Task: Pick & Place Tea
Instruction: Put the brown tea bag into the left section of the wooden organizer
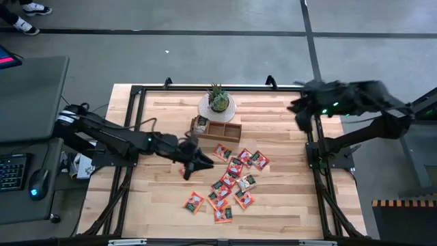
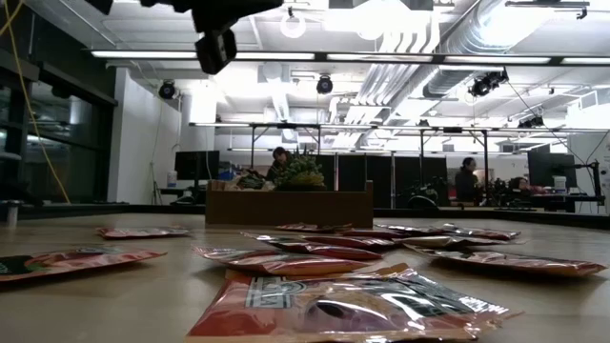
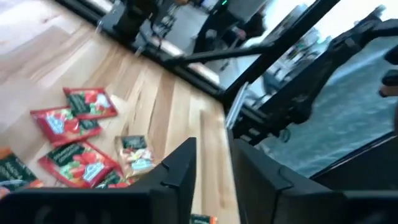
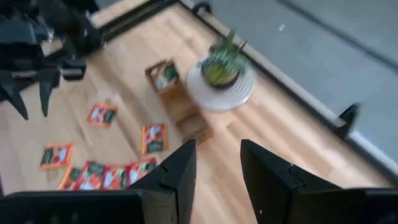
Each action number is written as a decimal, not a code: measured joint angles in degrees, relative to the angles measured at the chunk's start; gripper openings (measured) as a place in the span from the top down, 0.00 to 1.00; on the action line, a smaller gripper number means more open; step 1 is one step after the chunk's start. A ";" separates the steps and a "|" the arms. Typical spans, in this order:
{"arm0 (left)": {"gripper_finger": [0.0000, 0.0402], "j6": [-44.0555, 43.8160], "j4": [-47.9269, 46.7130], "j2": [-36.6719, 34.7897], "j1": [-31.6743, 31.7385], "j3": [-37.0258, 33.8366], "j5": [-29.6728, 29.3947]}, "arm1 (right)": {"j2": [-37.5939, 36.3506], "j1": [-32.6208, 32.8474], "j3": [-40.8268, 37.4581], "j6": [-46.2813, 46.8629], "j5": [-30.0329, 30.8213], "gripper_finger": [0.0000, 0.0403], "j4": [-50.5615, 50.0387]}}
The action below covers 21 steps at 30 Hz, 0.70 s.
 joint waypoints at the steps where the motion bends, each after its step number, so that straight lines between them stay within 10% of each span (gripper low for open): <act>1: 0.78 0.03 -1.03 1.39 -0.48 1.52 -0.38 | -0.72 0.00 -3.13 0.62 -0.63 0.70 1.54; 8: 0.98 -0.08 -9.05 10.73 -1.26 12.43 0.17 | -5.45 0.00 -23.07 6.87 -5.99 0.70 11.61; 21: 1.00 -1.31 -19.81 28.99 -1.52 27.27 -1.29 | -13.52 0.04 -48.41 17.37 -15.80 0.70 31.33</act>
